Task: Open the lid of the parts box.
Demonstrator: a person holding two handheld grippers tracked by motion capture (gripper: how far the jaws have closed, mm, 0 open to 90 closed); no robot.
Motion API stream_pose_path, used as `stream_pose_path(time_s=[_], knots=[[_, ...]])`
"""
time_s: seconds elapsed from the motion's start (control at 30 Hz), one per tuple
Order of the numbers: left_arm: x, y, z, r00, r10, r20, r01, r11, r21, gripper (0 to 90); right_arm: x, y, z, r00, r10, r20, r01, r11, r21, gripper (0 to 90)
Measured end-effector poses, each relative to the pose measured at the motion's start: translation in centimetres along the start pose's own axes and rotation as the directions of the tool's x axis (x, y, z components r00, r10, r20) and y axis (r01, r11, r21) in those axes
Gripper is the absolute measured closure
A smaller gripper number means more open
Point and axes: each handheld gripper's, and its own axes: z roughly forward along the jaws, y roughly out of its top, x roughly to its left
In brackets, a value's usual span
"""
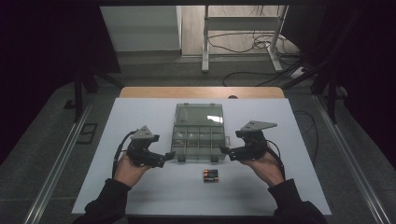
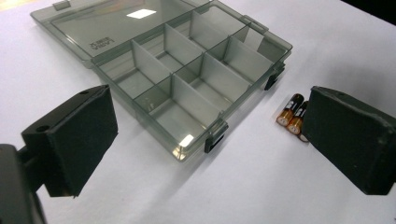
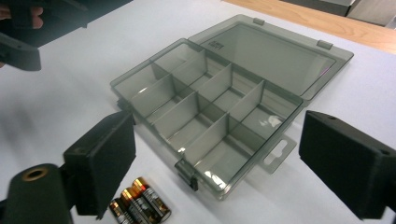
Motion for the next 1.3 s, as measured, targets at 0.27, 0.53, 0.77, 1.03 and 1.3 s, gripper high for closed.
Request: stream_pose_path(time_s=[0.27, 0.53, 0.77, 1.03, 1.3], knots=[[-0.2, -0.9, -1.4, 0.9996, 0.004, -0.029, -0.005, 0.9997, -0.025, 0.8, 0.7, -0.7, -1.0, 1.0000, 0.005, 0.003, -0.005, 1.000, 0.001, 2.8], [-0.3, -1.8, -2.7, 0.9980, 0.004, -0.064, -0.007, 0.9987, -0.050, 0.6, 0.9, -1.8, -2.1, 0.9999, 0.008, 0.009, -0.008, 1.000, 0.004, 0.0], [-0.3, -2.9, -4.0, 0.9953, 0.002, -0.097, -0.007, 0.9985, -0.054, 0.9, 1.0, -2.9, -3.5, 0.9993, 0.008, 0.037, -0.009, 1.000, 0.001, 0.0], [-0.4, -4.3, -5.5, 0.9926, -0.013, -0.121, 0.005, 0.9978, -0.066, 1.2, 1.2, -4.0, -5.1, 0.9978, 0.019, 0.063, -0.019, 1.000, -0.013, 0.0], [-0.4, -5.5, -6.9, 0.9892, -0.037, -0.142, 0.024, 0.9958, -0.088, 1.4, 1.5, -5.1, -6.1, 0.9965, 0.017, 0.082, -0.017, 1.000, -0.004, 0.0]])
